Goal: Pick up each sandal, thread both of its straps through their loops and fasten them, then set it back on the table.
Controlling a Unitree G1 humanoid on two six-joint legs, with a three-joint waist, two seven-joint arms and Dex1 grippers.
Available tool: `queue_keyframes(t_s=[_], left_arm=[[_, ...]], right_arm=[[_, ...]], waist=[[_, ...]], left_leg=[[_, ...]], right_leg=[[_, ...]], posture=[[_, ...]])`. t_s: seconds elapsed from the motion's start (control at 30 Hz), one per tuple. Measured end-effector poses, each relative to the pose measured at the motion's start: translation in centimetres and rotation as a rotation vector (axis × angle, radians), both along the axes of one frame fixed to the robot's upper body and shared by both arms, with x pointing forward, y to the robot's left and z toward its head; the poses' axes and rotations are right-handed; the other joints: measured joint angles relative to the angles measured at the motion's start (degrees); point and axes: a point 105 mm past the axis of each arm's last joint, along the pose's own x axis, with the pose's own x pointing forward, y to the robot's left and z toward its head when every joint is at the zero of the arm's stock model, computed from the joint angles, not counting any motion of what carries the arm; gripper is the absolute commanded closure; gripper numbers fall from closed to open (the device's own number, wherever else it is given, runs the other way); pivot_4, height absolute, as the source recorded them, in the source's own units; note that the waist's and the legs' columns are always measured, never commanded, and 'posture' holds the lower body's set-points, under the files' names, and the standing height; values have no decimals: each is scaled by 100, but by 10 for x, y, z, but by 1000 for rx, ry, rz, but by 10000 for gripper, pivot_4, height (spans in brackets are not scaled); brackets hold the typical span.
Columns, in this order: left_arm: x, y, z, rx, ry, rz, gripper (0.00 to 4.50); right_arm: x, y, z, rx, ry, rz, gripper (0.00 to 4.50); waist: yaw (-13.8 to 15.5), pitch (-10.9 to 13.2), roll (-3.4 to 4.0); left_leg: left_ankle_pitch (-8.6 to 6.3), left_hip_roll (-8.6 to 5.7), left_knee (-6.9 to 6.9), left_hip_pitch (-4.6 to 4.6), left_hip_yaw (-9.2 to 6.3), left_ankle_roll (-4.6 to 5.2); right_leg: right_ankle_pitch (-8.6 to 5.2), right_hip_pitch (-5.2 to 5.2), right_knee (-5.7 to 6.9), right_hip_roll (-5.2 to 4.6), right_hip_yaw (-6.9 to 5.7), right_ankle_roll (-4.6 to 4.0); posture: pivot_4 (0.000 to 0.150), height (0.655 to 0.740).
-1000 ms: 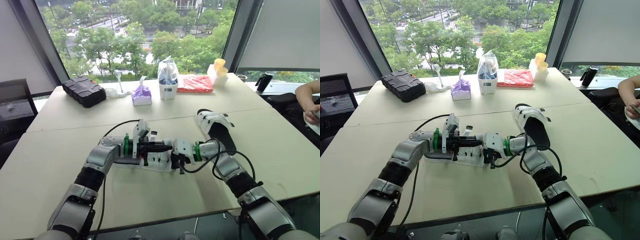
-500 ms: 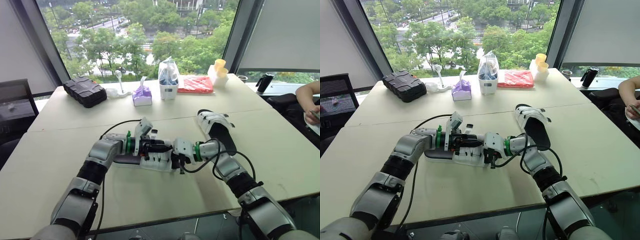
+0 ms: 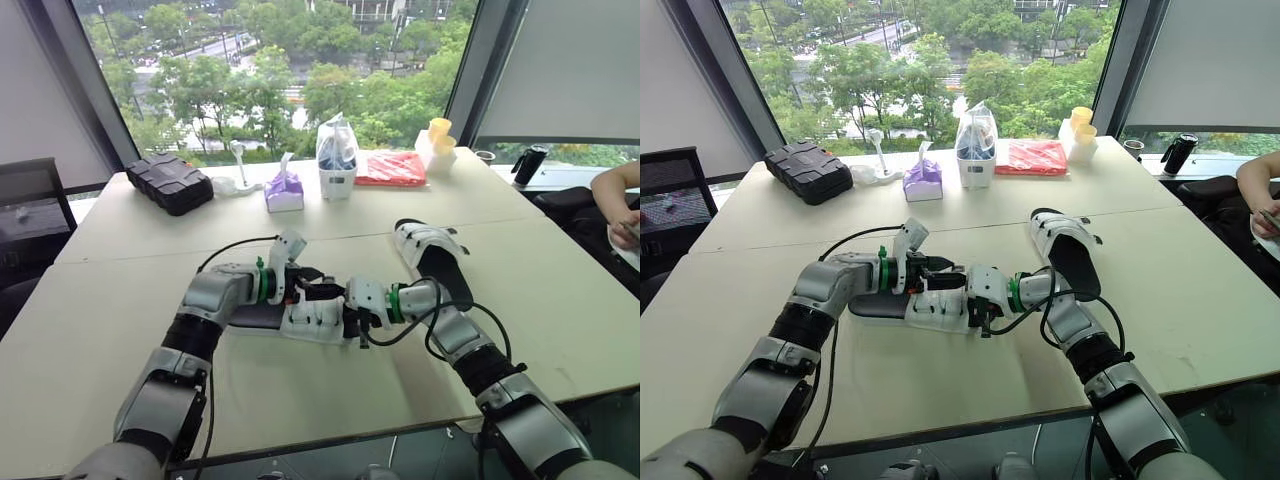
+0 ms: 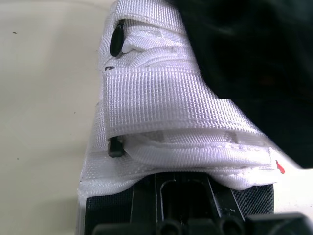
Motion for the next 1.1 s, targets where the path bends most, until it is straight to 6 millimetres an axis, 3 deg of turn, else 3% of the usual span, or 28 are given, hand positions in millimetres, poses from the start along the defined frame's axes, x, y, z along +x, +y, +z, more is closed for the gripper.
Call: queue_keyframes(t_s=[0.17, 0.37, 0.53, 1.1], left_arm=[[20, -6, 6, 2, -28, 70, 614], [47, 1, 23, 103, -290, 122, 614], [44, 1, 8, 213, -373, 26, 614], [40, -4, 0, 440, -579, -184, 614]], right_arm=[[0, 0, 0, 0, -1, 0, 45000], [0, 1, 1, 1, -1, 5, 45000], [0, 1, 1, 1, -1, 5, 45000], [0, 1, -1, 4, 1, 0, 45000]], waist=[[-1, 0, -1], [-16, 3, -5], [-18, 3, -5], [-22, -2, -8]], left_leg=[[0, -1, 0, -1, 0, -1], [0, -1, -2, -3, 2, -2], [0, -2, -2, -5, 3, -2], [0, -2, -1, 0, 3, -1]], right_leg=[[1, -1, 0, -1, -3, 2], [2, -3, -1, -1, -6, 4], [3, -5, -1, 0, -7, 5], [2, 1, 0, 2, -7, 8]], posture=[[1500, 7400], [1500, 7400], [1500, 7400], [1500, 7400]])
